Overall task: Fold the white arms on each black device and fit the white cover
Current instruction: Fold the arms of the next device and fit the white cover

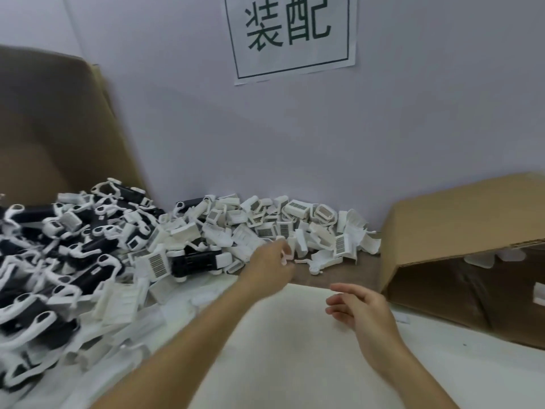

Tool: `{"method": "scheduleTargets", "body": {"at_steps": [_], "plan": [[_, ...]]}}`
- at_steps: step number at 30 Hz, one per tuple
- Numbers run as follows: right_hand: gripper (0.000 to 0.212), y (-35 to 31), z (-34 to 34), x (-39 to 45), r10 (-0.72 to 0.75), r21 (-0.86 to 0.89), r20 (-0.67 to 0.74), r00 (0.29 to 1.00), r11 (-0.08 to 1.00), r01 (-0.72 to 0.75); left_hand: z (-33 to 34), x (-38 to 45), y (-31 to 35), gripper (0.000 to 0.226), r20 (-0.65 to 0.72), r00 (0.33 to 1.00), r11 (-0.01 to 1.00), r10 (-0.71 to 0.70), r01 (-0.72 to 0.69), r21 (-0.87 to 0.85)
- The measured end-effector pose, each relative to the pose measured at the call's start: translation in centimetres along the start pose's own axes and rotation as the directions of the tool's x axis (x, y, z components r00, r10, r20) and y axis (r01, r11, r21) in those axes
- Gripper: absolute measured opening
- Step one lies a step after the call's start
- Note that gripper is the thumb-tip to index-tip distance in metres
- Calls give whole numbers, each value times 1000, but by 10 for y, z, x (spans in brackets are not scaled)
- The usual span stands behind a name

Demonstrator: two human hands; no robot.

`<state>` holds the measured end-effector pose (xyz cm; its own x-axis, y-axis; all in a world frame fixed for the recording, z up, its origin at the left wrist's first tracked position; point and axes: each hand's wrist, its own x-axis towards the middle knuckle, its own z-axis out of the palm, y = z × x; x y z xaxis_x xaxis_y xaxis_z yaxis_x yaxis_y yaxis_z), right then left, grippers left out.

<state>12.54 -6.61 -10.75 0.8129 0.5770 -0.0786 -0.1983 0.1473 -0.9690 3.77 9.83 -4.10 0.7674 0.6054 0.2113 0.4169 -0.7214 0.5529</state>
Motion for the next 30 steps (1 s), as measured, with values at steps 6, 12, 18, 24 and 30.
{"method": "scheduleTargets", "body": {"at_steps": [6, 12, 18, 24, 30], "plan": [[31, 2, -2, 3, -3, -10, 14, 1000, 1000, 4, -75, 14, -67, 48, 1, 997, 682, 83, -57, 729], [31, 2, 0, 3, -7, -22, 24, 1000, 1000, 7, -81, 3, -131, 60, 30, 999, 386, -42, -12, 922], [33, 3, 0, 3, -3, -20, 17, 1000, 1000, 3, -68, 5, -133, 53, -6, 999, 236, 34, -3, 972], [34, 4, -1, 4, -6, -32, 19, 1000, 999, 7, -105, 19, -94, 64, 81, 997, 362, 16, -81, 928], [33, 5, -1, 2, -36, -60, 28, 999, 997, 37, -126, 12, -25, 47, 10, 976, 897, -220, 198, 396]]}}
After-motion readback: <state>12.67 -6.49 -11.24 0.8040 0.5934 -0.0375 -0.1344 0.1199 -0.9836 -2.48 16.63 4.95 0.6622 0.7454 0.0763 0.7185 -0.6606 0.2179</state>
